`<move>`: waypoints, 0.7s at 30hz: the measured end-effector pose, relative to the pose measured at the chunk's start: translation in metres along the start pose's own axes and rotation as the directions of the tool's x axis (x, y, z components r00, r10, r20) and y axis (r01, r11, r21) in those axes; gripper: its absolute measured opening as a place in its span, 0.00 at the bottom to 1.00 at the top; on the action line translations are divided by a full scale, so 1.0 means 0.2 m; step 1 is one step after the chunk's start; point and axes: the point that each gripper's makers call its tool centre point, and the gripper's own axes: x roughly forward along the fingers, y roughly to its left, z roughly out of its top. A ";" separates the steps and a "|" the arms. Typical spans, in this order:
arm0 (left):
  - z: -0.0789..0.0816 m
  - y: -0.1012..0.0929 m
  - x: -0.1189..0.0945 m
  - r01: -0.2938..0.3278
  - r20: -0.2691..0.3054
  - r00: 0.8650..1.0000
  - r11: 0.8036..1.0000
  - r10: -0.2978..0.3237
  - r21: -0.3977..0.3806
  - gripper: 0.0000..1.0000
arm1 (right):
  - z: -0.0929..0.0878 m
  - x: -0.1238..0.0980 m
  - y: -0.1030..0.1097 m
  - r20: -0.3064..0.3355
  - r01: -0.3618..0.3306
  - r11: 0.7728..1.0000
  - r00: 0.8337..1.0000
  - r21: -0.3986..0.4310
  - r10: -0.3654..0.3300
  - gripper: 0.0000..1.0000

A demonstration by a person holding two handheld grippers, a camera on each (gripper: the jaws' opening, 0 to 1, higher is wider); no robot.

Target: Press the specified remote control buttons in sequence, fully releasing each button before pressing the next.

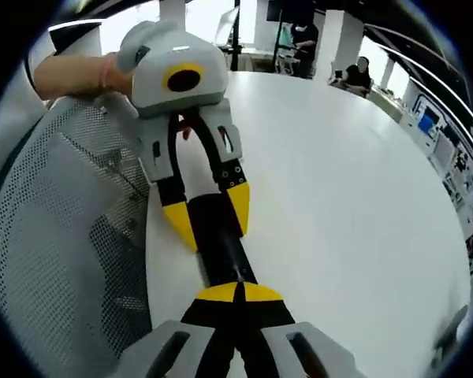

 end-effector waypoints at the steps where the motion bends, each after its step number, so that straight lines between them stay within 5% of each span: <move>1: 0.00 0.00 0.00 0.000 0.000 1.000 1.000 0.000 0.001 0.25 | 0.00 0.00 0.00 0.009 0.008 1.000 1.000 0.001 -0.008 0.00; 6: 0.00 0.00 0.00 -0.001 0.000 1.000 1.000 0.001 0.000 0.25 | 0.00 -0.01 0.00 0.026 0.021 1.000 0.999 -0.001 -0.021 0.00; 21: 0.00 -0.01 0.00 0.001 0.000 1.000 1.000 -0.001 0.006 0.25 | 0.03 0.01 0.09 0.009 -0.081 0.995 0.997 -0.058 0.081 0.00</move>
